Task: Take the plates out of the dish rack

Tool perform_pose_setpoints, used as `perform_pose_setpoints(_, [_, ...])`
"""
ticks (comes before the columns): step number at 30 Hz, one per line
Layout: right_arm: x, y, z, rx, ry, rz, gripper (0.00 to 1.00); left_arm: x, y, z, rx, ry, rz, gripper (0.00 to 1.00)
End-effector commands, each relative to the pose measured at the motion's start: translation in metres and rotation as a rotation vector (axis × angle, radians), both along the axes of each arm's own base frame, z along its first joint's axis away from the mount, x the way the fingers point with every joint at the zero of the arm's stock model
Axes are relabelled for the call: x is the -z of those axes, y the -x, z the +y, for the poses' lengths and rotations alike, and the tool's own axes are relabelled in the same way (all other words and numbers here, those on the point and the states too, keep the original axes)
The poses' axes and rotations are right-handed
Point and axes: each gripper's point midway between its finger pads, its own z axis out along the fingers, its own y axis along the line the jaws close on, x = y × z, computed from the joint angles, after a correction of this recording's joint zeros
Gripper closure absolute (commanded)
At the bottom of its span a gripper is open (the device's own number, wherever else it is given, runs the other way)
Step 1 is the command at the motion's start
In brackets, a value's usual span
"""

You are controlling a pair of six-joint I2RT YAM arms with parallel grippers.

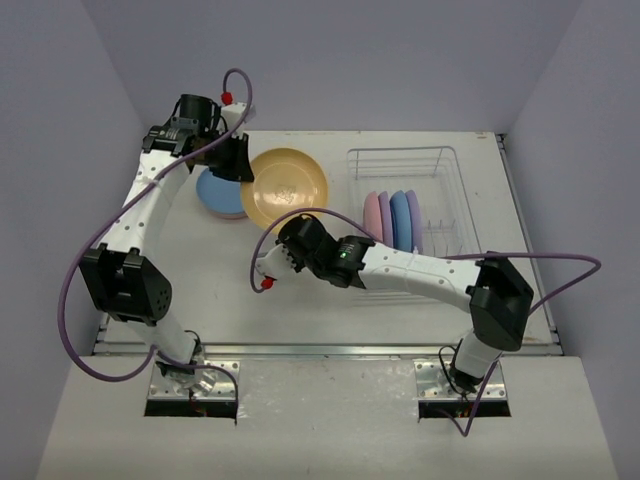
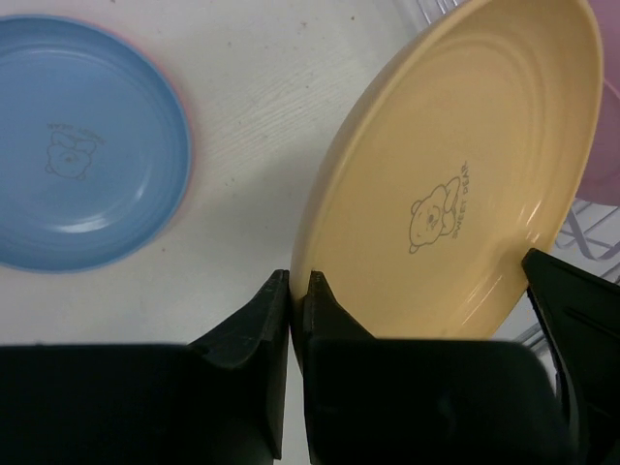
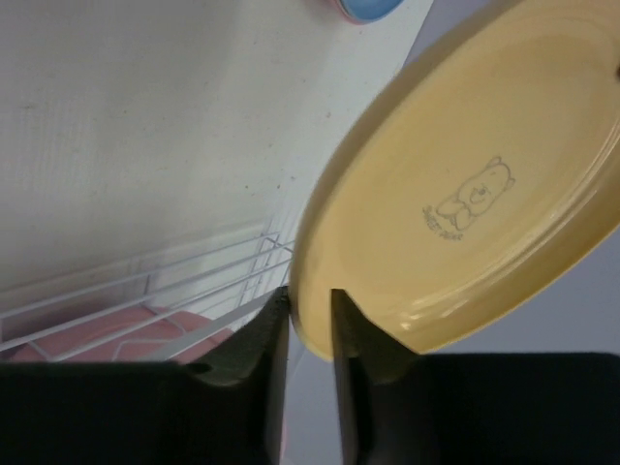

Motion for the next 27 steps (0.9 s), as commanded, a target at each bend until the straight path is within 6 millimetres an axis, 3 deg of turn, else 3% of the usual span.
perform_pose_setpoints(1, [-0.054, -0.010, -0.016, 0.094, -0.166, -0.106, 0.68, -0.011, -0.015, 0.011, -0.031, -0.002, -0.068, 1.00])
perform_pose_setpoints(3, [-0.055, -0.015, -0.029, 0.143, -0.206, -0.080, 0.57, -0.010, -0.023, 0.015, -0.044, 0.036, -0.058, 1.00])
perform_pose_setpoints(5, [-0.068, -0.020, -0.045, 0.198, -0.259, -0.050, 0.43, -0.010, -0.037, 0.025, -0.078, 0.081, -0.047, 1.00])
perform_pose_setpoints(7, [-0.083, -0.028, -0.064, 0.268, -0.335, -0.013, 0.29, -0.010, -0.052, 0.049, -0.141, 0.126, -0.040, 1.00])
perform_pose_setpoints(11, [-0.122, -0.040, -0.115, 0.468, -0.567, 0.131, 0.16, 0.003, -0.079, 0.082, -0.237, 0.199, 0.001, 1.00])
perform_pose_setpoints(16, [-0.135, -0.040, -0.192, 0.750, -0.891, 0.409, 0.14, 0.038, -0.107, 0.102, -0.320, 0.183, 0.023, 1.00])
perform_pose_setpoints(20, [-0.115, -0.032, -0.248, 0.963, -1.103, 0.644, 0.15, 0.066, -0.127, 0.126, -0.431, 0.144, 0.045, 1.00])
perform_pose_setpoints(22, [-0.108, -0.028, -0.269, 1.029, -1.187, 0.744, 0.16, 0.073, -0.136, 0.137, -0.462, 0.141, 0.051, 1.00])
perform_pose_setpoints(27, [-0.090, -0.011, -0.311, 1.123, -1.396, 1.013, 0.18, 0.115, -0.147, 0.168, -0.546, 0.073, 0.113, 1.00])
